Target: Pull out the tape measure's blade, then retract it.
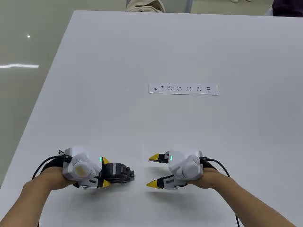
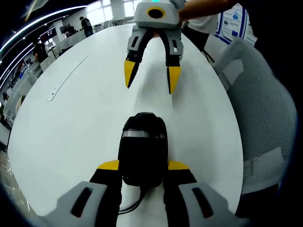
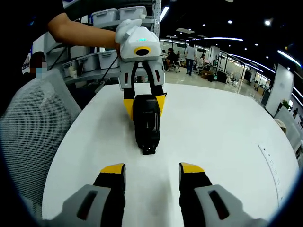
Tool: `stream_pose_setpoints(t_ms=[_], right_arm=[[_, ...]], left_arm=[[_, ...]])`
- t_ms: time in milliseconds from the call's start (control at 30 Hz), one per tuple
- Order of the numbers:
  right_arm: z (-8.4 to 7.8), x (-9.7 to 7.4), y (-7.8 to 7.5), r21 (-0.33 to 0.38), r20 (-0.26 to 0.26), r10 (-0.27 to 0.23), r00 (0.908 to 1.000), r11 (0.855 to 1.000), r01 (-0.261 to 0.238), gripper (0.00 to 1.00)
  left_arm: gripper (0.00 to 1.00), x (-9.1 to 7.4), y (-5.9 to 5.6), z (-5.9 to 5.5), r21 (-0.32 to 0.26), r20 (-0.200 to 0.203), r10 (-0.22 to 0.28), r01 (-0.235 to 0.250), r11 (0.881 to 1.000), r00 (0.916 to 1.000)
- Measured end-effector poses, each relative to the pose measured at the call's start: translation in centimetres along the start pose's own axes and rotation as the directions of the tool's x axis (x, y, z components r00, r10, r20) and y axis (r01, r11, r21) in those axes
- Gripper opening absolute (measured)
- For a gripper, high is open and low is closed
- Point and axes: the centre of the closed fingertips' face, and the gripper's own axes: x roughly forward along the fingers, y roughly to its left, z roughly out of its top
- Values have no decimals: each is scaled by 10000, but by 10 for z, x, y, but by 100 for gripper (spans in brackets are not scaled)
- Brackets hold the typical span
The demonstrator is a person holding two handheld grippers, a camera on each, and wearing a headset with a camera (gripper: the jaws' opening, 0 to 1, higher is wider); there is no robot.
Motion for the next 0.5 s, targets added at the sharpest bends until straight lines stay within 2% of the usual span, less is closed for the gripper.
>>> stream_pose_setpoints(t_ms=[267, 500], right_arm=[[1, 18, 3, 209, 54, 345, 9994, 9992, -346, 40], [0, 34, 5, 246, -45, 535, 9986, 9983, -534, 35]], left_arm=[[29, 0, 0, 1, -234, 326, -76, 84, 9997, 9994], [28, 0, 0, 1, -217, 328, -232, 239, 9995, 9992]])
